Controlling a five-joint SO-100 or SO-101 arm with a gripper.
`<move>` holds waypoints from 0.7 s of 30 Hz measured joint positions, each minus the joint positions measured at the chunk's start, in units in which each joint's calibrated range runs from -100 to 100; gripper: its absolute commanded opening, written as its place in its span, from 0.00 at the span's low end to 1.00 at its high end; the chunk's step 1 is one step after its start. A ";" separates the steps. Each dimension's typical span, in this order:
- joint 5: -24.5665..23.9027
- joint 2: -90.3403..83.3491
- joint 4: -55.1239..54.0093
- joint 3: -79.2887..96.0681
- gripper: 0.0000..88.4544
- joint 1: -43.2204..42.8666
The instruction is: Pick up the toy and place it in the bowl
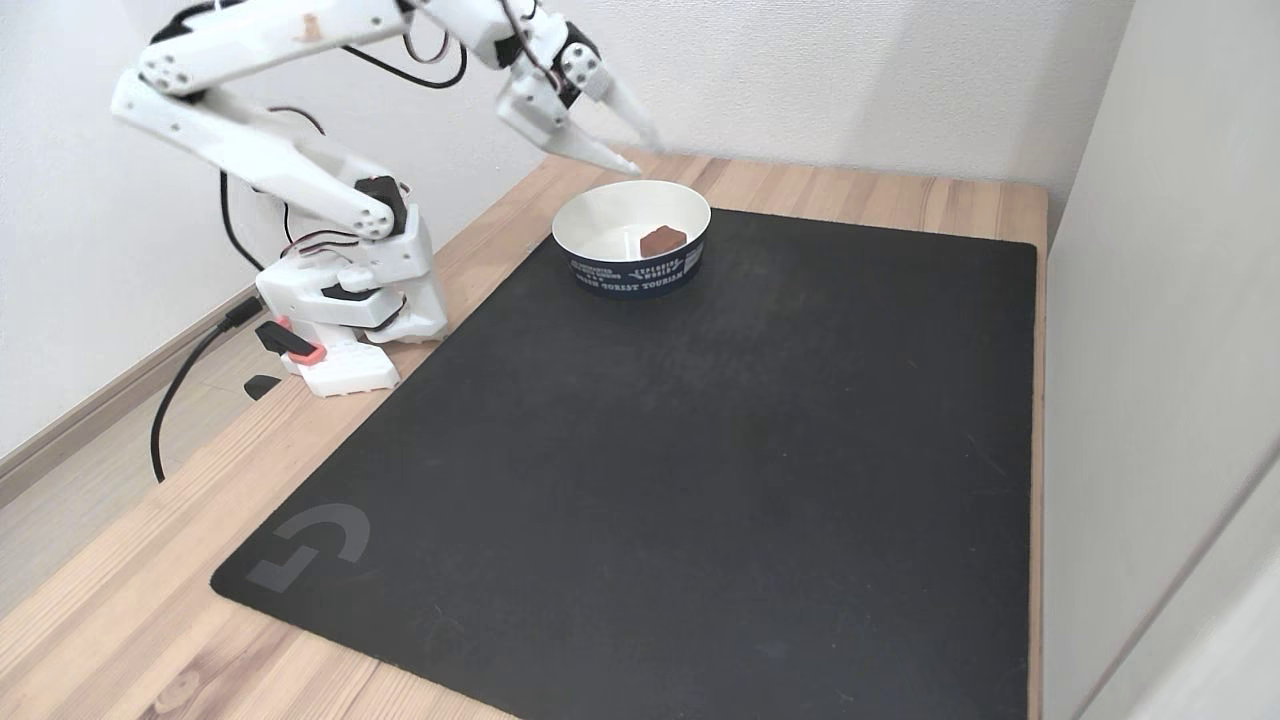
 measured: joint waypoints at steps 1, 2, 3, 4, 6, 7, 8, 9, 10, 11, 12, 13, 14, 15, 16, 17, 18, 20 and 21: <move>0.10 -2.58 0.00 2.17 0.02 2.00; 0.05 -5.16 0.00 3.40 0.02 4.49; 0.05 -9.91 0.00 6.05 0.02 8.74; 0.05 -11.41 0.00 6.80 0.02 9.40; 0.05 -15.99 0.00 10.58 0.02 13.07; 0.05 -18.82 0.00 12.66 0.02 15.81; 0.05 -23.81 0.00 16.25 0.02 17.81; 0.05 -26.14 0.00 17.57 0.02 18.81; 0.05 -27.39 0.00 18.80 0.02 20.31; 0.05 -29.89 0.00 21.45 0.02 22.14; 0.05 -34.14 0.00 25.51 0.02 23.47; 0.05 -35.89 0.00 26.45 0.02 23.64; 0.05 -37.14 0.00 27.87 0.02 23.89; 0.05 -38.63 0.00 29.85 0.02 24.47; 0.05 -39.22 0.00 31.18 0.02 25.14; 0.05 -40.13 0.00 33.35 0.02 25.47; 0.05 -40.63 0.00 34.01 0.02 25.47; 0.05 -42.46 0.00 36.18 0.02 27.05; 0.05 -42.63 0.00 36.94 0.02 27.30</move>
